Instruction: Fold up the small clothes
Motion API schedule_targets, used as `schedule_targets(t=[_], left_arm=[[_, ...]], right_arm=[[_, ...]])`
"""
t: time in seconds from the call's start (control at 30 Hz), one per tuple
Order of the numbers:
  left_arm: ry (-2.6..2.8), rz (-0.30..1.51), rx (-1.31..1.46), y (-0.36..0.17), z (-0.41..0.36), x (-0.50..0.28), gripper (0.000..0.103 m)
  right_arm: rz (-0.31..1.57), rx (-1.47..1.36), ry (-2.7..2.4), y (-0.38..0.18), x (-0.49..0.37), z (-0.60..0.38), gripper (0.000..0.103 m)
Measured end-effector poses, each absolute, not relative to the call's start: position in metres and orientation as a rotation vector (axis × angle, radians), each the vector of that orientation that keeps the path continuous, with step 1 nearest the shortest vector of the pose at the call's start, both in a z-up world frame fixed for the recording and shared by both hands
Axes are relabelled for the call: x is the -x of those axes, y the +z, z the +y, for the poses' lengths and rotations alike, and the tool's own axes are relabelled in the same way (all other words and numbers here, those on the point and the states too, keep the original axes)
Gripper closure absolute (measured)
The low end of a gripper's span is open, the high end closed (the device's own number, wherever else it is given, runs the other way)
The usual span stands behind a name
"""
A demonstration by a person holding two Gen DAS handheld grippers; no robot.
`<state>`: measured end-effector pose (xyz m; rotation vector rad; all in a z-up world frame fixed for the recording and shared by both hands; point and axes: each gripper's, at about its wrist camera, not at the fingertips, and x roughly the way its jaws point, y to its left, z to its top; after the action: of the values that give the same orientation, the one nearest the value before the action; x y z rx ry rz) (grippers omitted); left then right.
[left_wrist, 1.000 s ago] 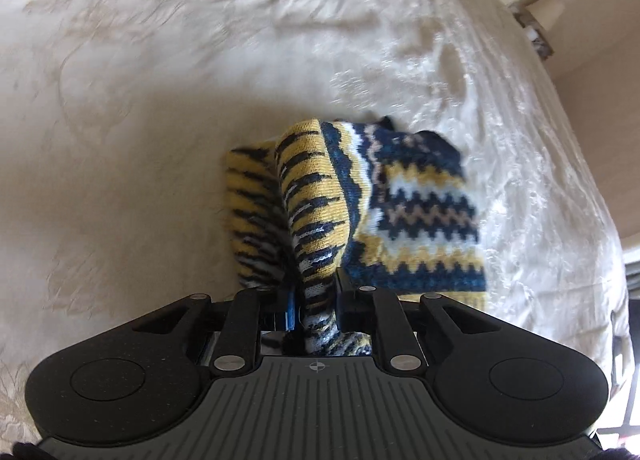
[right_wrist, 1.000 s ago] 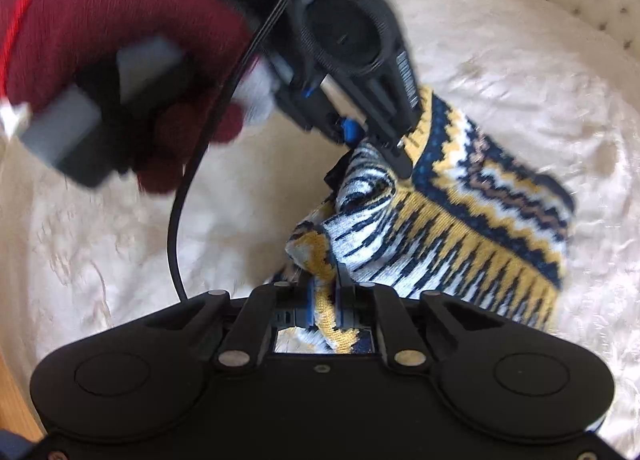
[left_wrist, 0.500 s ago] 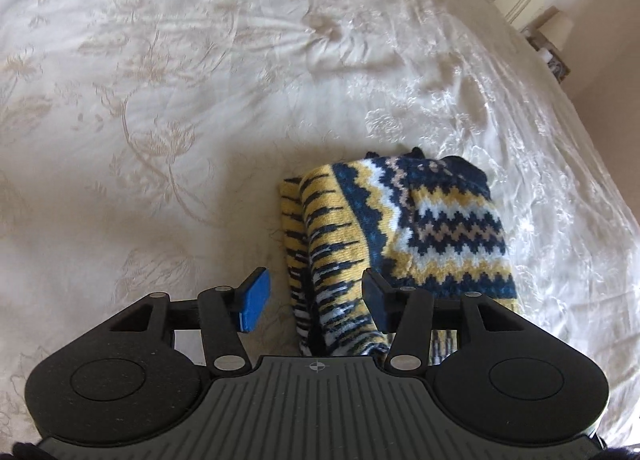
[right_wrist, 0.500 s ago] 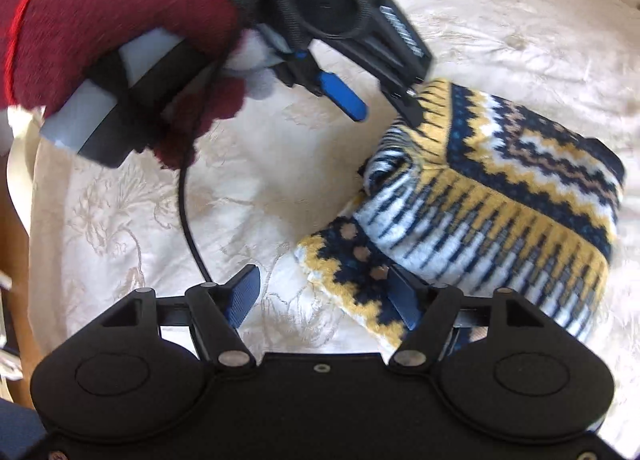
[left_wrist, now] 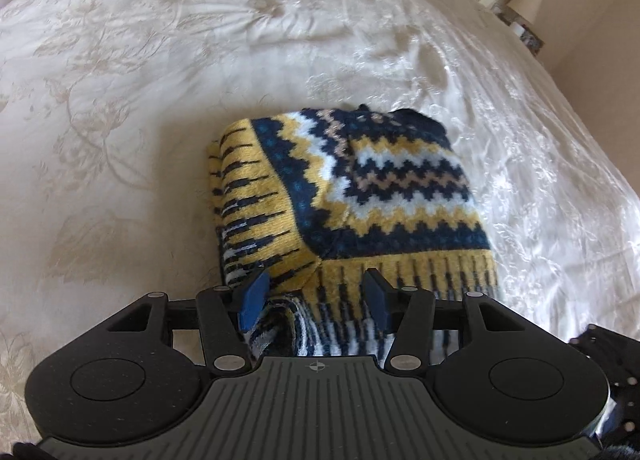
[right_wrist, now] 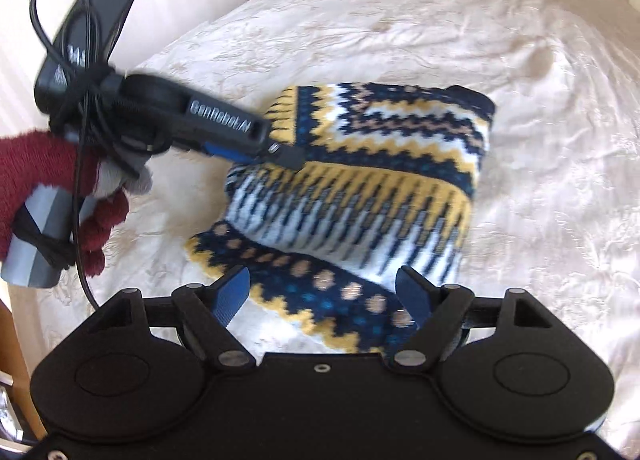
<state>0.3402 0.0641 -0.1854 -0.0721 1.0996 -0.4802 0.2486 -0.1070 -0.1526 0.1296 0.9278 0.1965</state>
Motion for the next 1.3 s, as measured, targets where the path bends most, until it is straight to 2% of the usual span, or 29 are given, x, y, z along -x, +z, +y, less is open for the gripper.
schedule_targets(t=[0.2,0.23,0.27,0.37,0.6,0.73,1.0,1.17,1.23,1.3], left_arm=[[-0.414,1.113,0.106,-0.194,0.079,-0.342,0.053],[-0.395,1.123,0.102,-0.196,0.081,-0.343,0.050],[-0.379,1.148,0.113,-0.200,0.084,-0.344,0.043],[-0.338,1.192,0.265,-0.210,0.104,-0.345,0.038],[-0.355,1.195,0.342,-0.204,0.123,-0.335,0.038],[-0.405,1.241,0.411,-0.208,0.132,-0.330,0.038],[-0.510,1.325,0.474,-0.236,0.115,-0.339,0.033],[-0.558,1.340,0.566,-0.249,0.109,-0.358,0.025],[-0.582,1.348,0.600,-0.252,0.107,-0.363,0.025],[-0.627,1.343,0.654,-0.253,0.106,-0.365,0.030]], right_arm=[[0.924,-0.212,0.146,-0.149,-0.262,-0.151,0.021],[0.922,-0.231,0.136,-0.148,-0.267,-0.159,0.020],[0.919,-0.255,0.125,-0.146,-0.272,-0.167,0.020],[0.922,-0.321,0.086,-0.148,-0.294,-0.192,0.019],[0.943,-0.477,0.049,-0.161,-0.343,-0.235,0.017],[0.962,-0.600,0.101,-0.175,-0.358,-0.250,0.005],[1.026,-0.753,0.177,-0.219,-0.375,-0.252,0.005],[1.025,-0.862,0.228,-0.238,-0.382,-0.254,0.004],[1.019,-0.907,0.247,-0.244,-0.385,-0.255,0.004],[1.013,-0.950,0.271,-0.246,-0.388,-0.256,0.009]])
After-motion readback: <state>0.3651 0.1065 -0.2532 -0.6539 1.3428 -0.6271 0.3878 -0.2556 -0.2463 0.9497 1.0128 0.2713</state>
